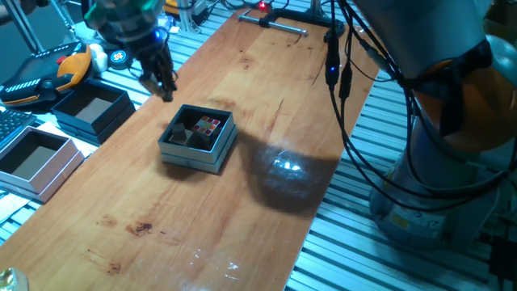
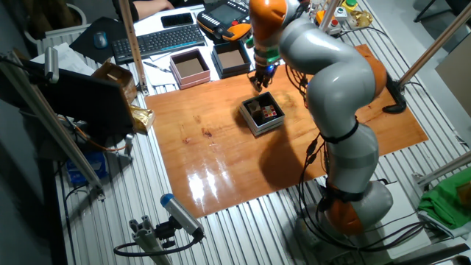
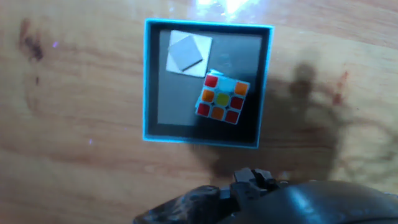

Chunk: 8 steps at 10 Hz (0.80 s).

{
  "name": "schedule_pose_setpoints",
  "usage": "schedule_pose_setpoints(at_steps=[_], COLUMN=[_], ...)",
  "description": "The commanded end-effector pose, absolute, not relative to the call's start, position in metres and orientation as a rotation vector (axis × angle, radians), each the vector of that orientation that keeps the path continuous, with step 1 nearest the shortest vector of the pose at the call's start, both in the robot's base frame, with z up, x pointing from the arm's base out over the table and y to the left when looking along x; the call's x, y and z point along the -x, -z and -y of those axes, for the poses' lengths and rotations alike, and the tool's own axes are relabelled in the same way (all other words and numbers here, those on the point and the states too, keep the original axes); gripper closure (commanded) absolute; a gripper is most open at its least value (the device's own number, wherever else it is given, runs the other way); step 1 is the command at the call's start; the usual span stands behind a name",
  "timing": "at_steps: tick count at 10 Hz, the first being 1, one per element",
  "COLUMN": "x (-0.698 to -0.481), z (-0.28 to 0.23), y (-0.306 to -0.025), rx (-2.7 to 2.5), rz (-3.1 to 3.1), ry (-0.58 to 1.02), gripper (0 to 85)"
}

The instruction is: Take everything out of the gift box

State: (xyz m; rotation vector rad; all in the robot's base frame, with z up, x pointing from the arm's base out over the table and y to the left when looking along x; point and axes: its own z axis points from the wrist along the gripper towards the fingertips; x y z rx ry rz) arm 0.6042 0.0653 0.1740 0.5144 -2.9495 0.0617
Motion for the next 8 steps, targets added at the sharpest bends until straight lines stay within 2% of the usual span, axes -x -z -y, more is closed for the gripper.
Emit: schedule_pose_setpoints(at_steps=[1, 4, 8], x=[-0.604, -0.599, -0.589], z=[-0.068, -0.080, -0.084], y=[-0.168, -0.152, -0.128], rx=[-0.515, -0.536, -0.541], rz=[2.953, 2.971, 2.982], ry=[-0.068, -0.134, -0.086], gripper=[45.7, 41.0, 38.7])
